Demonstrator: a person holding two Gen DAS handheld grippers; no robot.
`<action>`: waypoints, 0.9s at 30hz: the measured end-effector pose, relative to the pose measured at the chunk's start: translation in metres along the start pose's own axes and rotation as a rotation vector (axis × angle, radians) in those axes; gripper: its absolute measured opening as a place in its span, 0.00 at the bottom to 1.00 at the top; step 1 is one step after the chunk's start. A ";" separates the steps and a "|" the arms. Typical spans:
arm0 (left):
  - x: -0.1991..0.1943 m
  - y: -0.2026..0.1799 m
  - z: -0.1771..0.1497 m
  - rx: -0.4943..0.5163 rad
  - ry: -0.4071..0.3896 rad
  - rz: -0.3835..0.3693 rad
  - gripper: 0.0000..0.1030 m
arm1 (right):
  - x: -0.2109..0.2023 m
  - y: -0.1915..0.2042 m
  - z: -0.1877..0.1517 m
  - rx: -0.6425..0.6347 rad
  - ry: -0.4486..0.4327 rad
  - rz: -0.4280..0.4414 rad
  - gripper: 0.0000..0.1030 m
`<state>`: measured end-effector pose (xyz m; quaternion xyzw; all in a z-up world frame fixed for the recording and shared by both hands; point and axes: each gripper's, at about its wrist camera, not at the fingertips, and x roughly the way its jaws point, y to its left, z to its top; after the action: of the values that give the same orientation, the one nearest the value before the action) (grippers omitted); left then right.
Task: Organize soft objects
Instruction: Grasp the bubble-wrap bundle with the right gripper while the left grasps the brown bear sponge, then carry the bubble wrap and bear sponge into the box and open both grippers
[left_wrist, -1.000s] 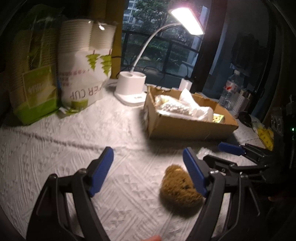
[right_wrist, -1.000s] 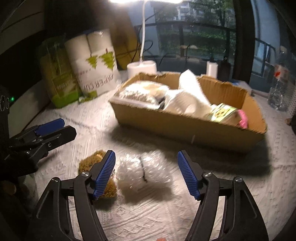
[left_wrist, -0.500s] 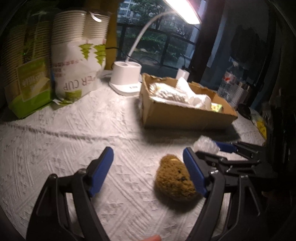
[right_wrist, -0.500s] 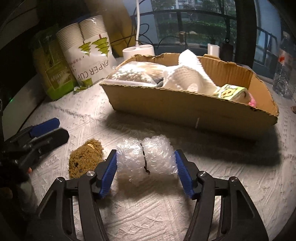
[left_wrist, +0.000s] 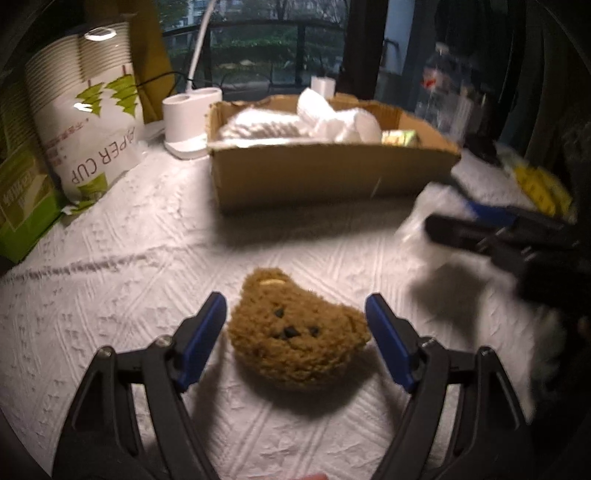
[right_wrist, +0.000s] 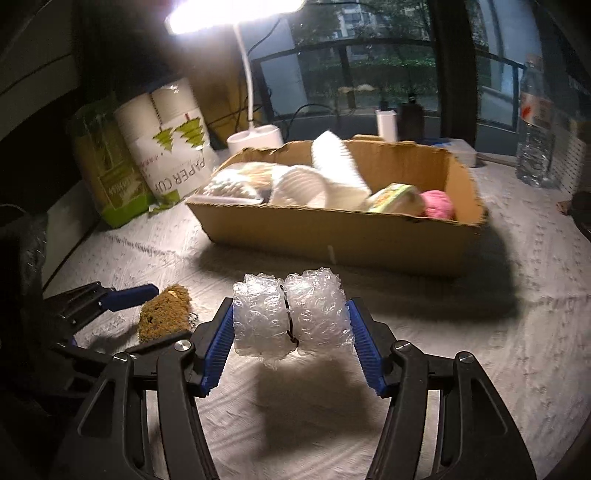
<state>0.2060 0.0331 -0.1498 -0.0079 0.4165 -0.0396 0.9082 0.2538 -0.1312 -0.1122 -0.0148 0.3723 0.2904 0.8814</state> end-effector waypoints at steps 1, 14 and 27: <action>0.002 -0.003 0.000 0.013 0.008 0.011 0.76 | -0.005 -0.004 -0.001 0.004 -0.010 0.001 0.61; -0.010 -0.029 0.000 0.041 -0.017 -0.004 0.53 | -0.044 -0.034 -0.012 0.040 -0.085 -0.009 0.61; -0.052 -0.055 0.042 0.037 -0.164 -0.068 0.53 | -0.087 -0.049 0.006 0.024 -0.165 -0.073 0.61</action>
<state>0.2005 -0.0186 -0.0798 -0.0083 0.3396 -0.0772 0.9374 0.2347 -0.2141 -0.0595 0.0060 0.3011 0.2538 0.9192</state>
